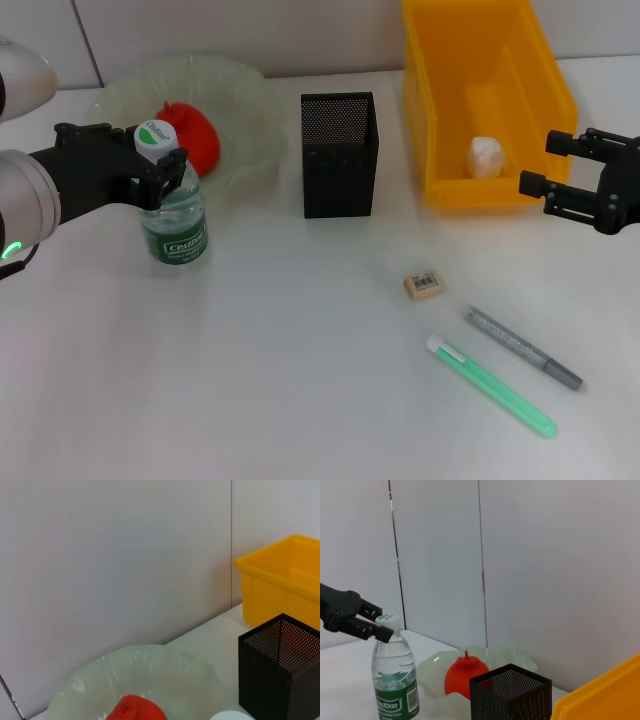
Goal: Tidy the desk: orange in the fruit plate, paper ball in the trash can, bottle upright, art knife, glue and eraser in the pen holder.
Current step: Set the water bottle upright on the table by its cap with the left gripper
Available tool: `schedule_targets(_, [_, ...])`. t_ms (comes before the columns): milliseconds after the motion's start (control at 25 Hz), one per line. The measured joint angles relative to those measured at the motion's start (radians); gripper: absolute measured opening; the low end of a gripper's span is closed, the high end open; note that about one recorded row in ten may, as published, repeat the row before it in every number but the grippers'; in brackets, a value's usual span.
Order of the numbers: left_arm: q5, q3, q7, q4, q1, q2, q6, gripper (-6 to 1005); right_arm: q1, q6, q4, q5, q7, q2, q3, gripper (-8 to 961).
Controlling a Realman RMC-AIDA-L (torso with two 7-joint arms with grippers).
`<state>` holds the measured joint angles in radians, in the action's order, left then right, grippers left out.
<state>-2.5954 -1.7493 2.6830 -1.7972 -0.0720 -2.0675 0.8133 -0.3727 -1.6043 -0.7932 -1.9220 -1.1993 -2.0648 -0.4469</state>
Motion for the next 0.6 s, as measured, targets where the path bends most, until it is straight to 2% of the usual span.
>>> schedule_targets(600, [0.000, -0.003, 0.000, -0.017, 0.000, 0.000, 0.017, 441, 0.006, -0.003, 0.000, 0.000, 0.006, 0.000, 0.002, 668])
